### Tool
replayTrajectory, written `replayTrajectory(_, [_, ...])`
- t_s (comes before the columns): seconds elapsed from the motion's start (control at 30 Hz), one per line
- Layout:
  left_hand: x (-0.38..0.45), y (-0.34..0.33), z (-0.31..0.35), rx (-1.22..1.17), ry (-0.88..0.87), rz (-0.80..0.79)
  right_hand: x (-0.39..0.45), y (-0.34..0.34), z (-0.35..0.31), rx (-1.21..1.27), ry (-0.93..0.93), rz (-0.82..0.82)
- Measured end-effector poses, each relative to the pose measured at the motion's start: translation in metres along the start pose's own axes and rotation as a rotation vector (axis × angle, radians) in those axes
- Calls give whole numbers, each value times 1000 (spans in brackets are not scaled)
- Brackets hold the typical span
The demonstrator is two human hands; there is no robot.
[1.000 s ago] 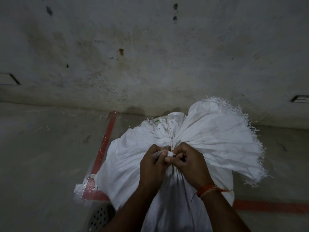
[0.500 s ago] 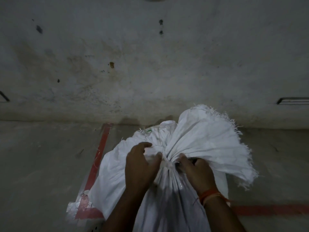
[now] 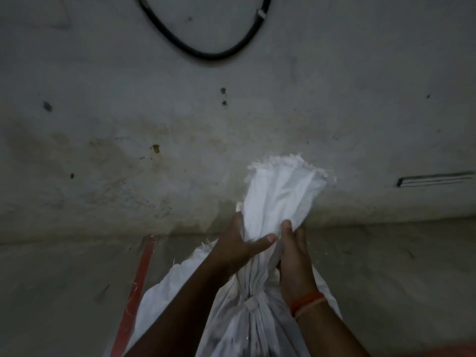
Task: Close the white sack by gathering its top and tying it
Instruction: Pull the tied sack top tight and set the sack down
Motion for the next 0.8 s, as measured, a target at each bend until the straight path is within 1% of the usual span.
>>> replayTrajectory(0.03, [-4,5,8,-60,-22,19,5,-9,-9,-35,6,-25])
replayTrajectory(0.13, [-25,15,28,-276,-80,27,13,-35,-34,-97,-50,-99])
replayTrajectory(0.23, [-48,22,42,-390,-62,25,7,-55,-65,-153,-35,-201])
replayTrajectory(0.3, [-59,25,50,-433,-40,16,4,-58,-82,-168,11,-229])
replayTrajectory(0.37, [-69,26,57,-431,-37,12,0,-57,-96,-153,35,-248])
replayTrajectory(0.43, [-81,24,64,-429,-41,46,-8,-55,-105,-140,59,-243])
replayTrajectory(0.5, [-89,23,67,-433,-51,122,-16,-52,-110,-143,89,-206])
replayTrajectory(0.57, [-97,25,68,-406,-60,234,-23,-49,-111,-173,118,-169])
replayTrajectory(0.63, [-104,28,72,-319,-101,352,-26,-47,-112,-191,147,-144])
replayTrajectory(0.7, [-111,30,76,-241,-155,433,-27,-45,-117,-229,180,-110])
replayTrajectory(0.8, [-119,30,81,-141,-239,446,-27,-43,-123,-254,190,-73])
Point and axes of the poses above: each hand's wrist, its own x-axis towards the middle knuckle, its own y-axis out of the back of the hand, z = x × y, the point moved 4 cm from there along x, towards the middle knuckle, and after that the axes turned 15 degrees about y, right-handed, at the moved point
